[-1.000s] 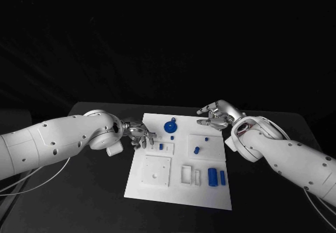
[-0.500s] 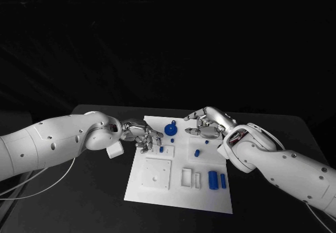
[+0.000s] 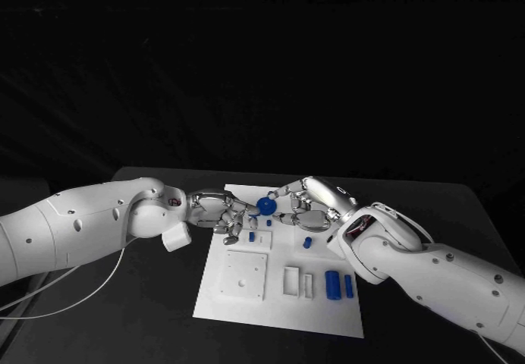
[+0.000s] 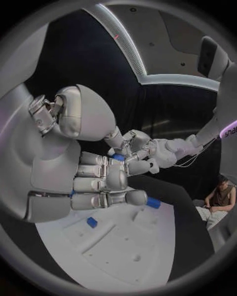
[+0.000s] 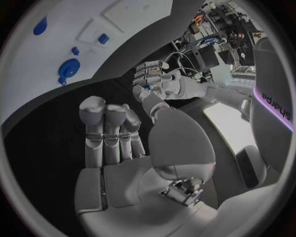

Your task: Assemble the parts on the task board

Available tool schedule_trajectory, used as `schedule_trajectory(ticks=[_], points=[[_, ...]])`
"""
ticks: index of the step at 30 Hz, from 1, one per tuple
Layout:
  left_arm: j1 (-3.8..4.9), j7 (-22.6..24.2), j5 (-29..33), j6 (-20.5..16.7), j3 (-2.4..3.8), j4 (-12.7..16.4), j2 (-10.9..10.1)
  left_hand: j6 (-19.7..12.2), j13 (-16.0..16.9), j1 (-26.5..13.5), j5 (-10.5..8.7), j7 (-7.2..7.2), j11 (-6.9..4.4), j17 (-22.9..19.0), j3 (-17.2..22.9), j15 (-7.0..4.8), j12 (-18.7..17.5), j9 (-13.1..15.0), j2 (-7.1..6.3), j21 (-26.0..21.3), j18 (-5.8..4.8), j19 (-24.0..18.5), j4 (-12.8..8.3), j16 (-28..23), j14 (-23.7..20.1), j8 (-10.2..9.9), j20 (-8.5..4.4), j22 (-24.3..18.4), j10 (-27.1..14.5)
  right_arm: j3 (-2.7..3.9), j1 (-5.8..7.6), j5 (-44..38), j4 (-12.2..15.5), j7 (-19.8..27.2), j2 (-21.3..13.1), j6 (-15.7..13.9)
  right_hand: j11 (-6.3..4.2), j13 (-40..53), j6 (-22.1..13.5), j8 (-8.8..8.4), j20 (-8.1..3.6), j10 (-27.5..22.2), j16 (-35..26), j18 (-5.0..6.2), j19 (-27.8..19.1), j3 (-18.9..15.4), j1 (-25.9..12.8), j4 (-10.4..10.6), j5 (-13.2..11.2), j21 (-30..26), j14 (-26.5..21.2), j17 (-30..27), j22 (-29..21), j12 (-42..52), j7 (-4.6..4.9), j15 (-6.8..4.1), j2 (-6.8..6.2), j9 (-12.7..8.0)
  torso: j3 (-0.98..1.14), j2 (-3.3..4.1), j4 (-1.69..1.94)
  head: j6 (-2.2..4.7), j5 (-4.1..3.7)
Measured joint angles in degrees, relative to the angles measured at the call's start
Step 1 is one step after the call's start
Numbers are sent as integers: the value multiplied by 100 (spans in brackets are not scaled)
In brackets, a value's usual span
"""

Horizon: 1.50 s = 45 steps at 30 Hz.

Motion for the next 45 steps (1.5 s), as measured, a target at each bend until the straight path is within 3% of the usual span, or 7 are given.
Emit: schedule_trajectory(ticks=[7,14,20,24,31,32,45], points=[[0,1,178,345,0,15,-6,3,0,-28,0,-3,0,6,27,-7,0,0,-17,43,0,-21,-44,21,-8,0,-21,0,0,-10,-14,32,101,159,0,-158,1,0,-1,0,0,1,0,1,0,-122,-21,-9,0,0,0,5,0,0,0,0,21,0,1,0,2,22,1],[0,-10,204,501,0,20,-5,20,-1,-54,33,4,0,5,85,-7,0,-1,-37,43,0,-41,-150,21,-8,-1,-1,0,0,-12,-22,345,208,278,-56,-145,-23,15,-2,0,0,-23,0,0,0,-494,-39,-50,295,0,0,8,0,-1,-1,0,145,1,3,2,0,33,9],[1,-10,188,558,0,32,-1,30,-1,-53,33,13,0,11,87,-6,0,-1,-36,43,0,-41,-152,23,-8,-10,-1,4,1,-12,-23,1009,263,365,-103,193,-23,53,-3,0,0,-23,0,1,0,-905,-108,-193,578,0,0,17,0,-1,-1,0,335,1,1,2,-2,30,13],[1,-9,180,576,0,45,2,30,-1,-53,33,13,0,11,90,-6,0,23,-36,43,0,-41,-156,43,-8,-10,-1,4,1,-12,-24,1442,275,403,-120,500,-23,53,-12,0,0,-23,0,0,0,-1012,-137,-286,714,-68,0,20,0,-1,-10,0,364,1,1,2,-2,29,17],[1,-9,169,592,1,82,4,30,-2,-64,33,13,0,5,83,-5,0,113,-23,67,0,-40,-163,43,-8,-11,-1,3,1,-13,-24,1909,266,423,-133,918,-22,53,-13,0,0,-22,0,0,0,-1183,-181,-363,754,-101,0,30,0,-3,-10,0,468,1,-3,1,-1,24,10],[1,-9,167,593,1,85,6,30,-2,-70,33,13,0,5,83,-5,0,135,-17,67,0,-41,-163,43,-8,-11,-1,3,1,-13,-24,1957,264,423,-133,966,-23,53,-13,0,0,-23,0,0,0,-1268,-180,-397,754,-101,0,30,0,-3,-10,0,531,1,-3,2,-1,23,9],[1,-32,156,619,1,134,19,30,-2,-76,22,12,1,5,76,-4,0,167,-13,67,0,-40,-171,43,-7,-22,-1,3,1,-13,-24,2225,241,441,-114,1123,-35,70,-21,0,0,-35,0,0,0,-1321,-198,-373,659,-101,0,44,0,13,-3,0,605,1,-3,2,4,3,3]])
